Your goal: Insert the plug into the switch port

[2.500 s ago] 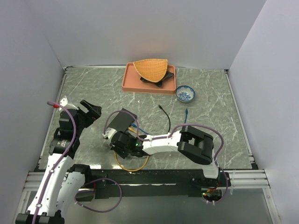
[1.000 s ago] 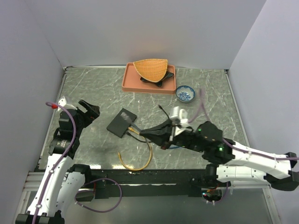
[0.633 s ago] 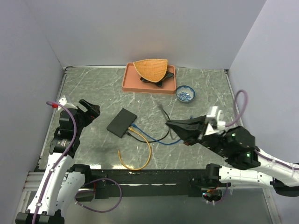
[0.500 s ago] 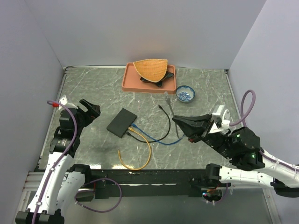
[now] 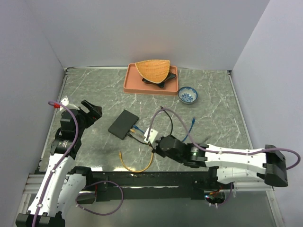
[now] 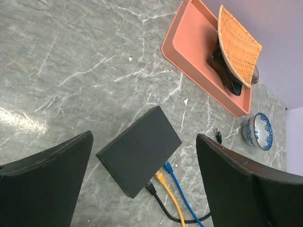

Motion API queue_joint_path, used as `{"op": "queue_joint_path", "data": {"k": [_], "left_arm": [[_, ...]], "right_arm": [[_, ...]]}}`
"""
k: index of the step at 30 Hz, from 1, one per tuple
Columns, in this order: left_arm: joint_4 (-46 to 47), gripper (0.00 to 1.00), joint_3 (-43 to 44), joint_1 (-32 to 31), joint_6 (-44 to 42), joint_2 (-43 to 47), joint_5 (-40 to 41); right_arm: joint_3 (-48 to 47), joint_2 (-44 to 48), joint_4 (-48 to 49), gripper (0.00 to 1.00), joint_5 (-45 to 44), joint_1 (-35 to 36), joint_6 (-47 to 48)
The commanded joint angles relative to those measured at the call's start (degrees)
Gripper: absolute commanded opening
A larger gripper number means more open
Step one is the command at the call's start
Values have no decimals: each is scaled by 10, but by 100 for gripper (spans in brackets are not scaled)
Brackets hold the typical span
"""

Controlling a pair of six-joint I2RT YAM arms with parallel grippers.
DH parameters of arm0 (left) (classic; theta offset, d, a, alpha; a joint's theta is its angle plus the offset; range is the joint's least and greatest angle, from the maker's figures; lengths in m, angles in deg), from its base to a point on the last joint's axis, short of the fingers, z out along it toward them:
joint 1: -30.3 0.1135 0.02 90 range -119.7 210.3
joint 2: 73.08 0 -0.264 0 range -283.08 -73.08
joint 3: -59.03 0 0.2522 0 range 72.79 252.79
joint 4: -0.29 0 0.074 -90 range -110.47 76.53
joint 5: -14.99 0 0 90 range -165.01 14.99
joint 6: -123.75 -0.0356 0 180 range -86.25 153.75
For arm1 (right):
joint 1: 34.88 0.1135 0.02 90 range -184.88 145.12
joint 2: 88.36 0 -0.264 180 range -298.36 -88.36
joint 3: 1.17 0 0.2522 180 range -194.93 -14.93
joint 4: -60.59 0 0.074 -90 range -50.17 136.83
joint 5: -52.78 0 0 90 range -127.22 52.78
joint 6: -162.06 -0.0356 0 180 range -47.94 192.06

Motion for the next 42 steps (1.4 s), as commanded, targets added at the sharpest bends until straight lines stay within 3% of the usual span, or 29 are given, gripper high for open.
{"op": "queue_joint_path", "data": {"k": [1, 5, 8, 9, 12, 15, 26, 30, 34, 36, 42], "left_arm": [[10, 96, 2, 3, -7, 12, 7], [14, 96, 2, 2, 0, 11, -4], [20, 96, -3, 2, 4, 9, -9], [24, 96, -5, 2, 5, 8, -11], [19, 96, 0, 3, 4, 6, -14], [18, 96, -1, 2, 3, 8, -12], [15, 96, 2, 3, -8, 13, -8], [20, 96, -3, 2, -10, 9, -9], [13, 96, 3, 2, -14, 1, -7], [13, 96, 4, 3, -14, 0, -7], [20, 96, -2, 2, -15, -2, -9]], "right_arm": [[5, -24, -19, 0, 66, -8, -22], [-15, -58, -80, 0, 82, -10, -41], [-28, -70, -108, 34, 63, -10, -50], [-29, -69, -107, 55, 55, -10, -49], [-36, -62, -94, 75, 39, -11, -48], [-48, -62, -74, 86, 32, -15, -39], [-106, -151, -4, 84, 95, -32, -10], [-122, -213, 9, 73, 124, -34, -16], [-140, -258, 6, 69, 168, -36, -27], [-146, -283, 4, 60, 175, -37, -30], [-168, -339, -13, 48, 178, -42, -41]]}}
